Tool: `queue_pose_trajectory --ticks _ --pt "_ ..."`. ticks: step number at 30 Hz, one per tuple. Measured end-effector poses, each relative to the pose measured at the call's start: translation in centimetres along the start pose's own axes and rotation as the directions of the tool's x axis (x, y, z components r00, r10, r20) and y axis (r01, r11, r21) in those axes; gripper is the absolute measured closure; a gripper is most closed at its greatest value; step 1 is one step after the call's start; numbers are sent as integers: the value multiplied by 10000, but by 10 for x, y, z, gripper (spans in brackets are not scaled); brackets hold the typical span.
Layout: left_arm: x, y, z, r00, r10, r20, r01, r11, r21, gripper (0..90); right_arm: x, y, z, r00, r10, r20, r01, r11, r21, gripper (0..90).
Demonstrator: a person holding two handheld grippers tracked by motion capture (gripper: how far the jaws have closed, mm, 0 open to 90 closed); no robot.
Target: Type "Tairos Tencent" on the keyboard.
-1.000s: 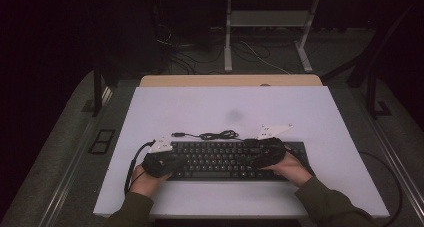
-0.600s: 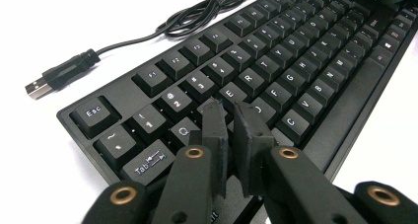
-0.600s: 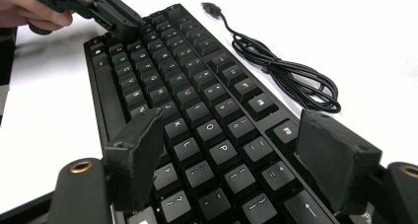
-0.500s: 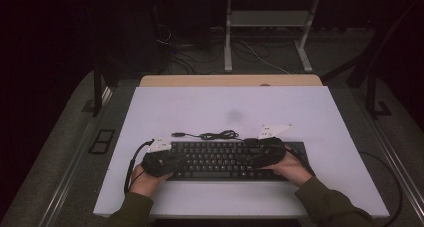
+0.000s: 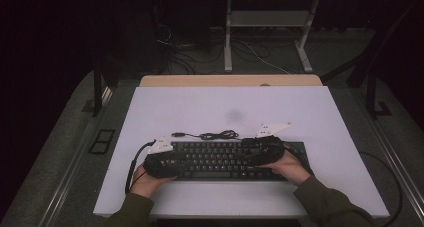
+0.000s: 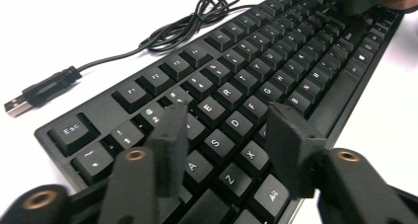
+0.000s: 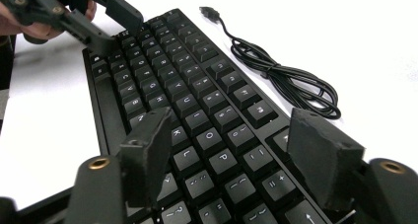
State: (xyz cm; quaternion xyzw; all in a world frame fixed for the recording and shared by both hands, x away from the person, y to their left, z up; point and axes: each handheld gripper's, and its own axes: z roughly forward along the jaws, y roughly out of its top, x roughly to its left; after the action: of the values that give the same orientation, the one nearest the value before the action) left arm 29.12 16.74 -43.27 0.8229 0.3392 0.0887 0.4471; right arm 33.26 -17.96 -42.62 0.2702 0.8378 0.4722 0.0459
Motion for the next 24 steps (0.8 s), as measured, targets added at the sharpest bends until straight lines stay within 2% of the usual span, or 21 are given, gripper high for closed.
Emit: queue_pose_trajectory --ticks 13,24 --pt "-2 1 3 10000 4 52 -4 9999 -144 260 -5 8 2 9994 334 -47 -335 9993 -162 453" --pt "-4 1 6 10000 30 -76 -31 9998 -221 146 -4 15 12 9995 279 -123 -281 9996 -90 576"
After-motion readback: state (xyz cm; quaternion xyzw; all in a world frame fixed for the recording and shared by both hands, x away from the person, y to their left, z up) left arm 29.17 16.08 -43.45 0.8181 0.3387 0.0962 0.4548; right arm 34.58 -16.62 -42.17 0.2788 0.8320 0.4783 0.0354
